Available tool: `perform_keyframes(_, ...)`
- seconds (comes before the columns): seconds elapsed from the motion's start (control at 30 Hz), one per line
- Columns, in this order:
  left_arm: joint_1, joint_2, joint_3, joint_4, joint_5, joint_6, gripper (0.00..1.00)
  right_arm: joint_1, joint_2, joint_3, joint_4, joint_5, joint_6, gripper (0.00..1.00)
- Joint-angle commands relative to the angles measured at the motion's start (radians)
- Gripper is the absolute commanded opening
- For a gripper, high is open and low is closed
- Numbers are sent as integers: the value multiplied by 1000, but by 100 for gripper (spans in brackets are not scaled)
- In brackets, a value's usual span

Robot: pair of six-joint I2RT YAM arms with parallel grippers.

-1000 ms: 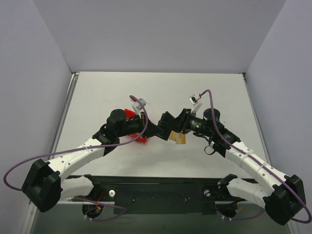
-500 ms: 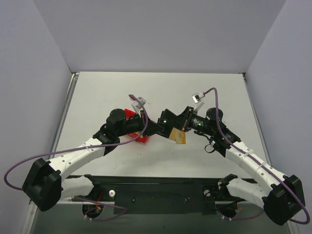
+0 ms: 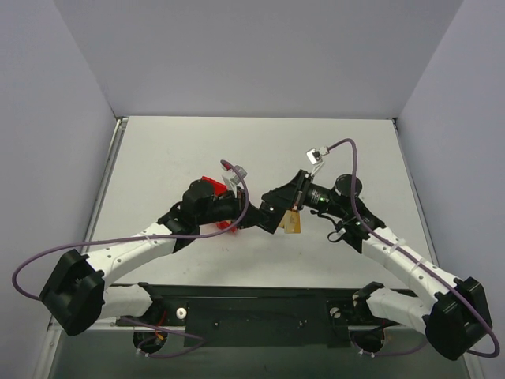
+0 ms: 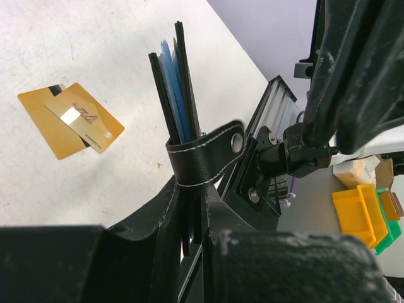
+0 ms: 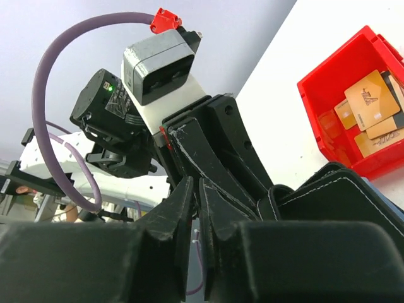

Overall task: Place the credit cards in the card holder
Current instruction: Pick up the credit card from the storage box.

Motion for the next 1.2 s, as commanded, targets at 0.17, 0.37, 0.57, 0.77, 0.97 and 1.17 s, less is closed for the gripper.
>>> perform_keyframes(0.17, -50, -38, 86, -148, -223, 152, 0, 8, -67, 89, -223, 158, -167, 29)
perform_keyframes(0.37, -194, -46, 143, -300, -597, 308, 0, 7, -92, 167, -512, 371, -250, 38)
perform_keyframes(0.57, -346, -16, 183, -357, -874, 413, 0, 5, -37, 193, -567, 407, -215, 47)
perform_keyframes(0.77, -429, 17, 210, -368, -1023, 485, 0, 2, 26, 241, -626, 367, -181, 54)
perform_keyframes(0.97, -483, 86, 247, -392, -1139, 546, 0, 1, 69, 247, -606, 297, -146, 57)
perform_keyframes(1.17, -538, 130, 281, -402, -1222, 591, 0, 2, 118, 251, -598, 255, -128, 58)
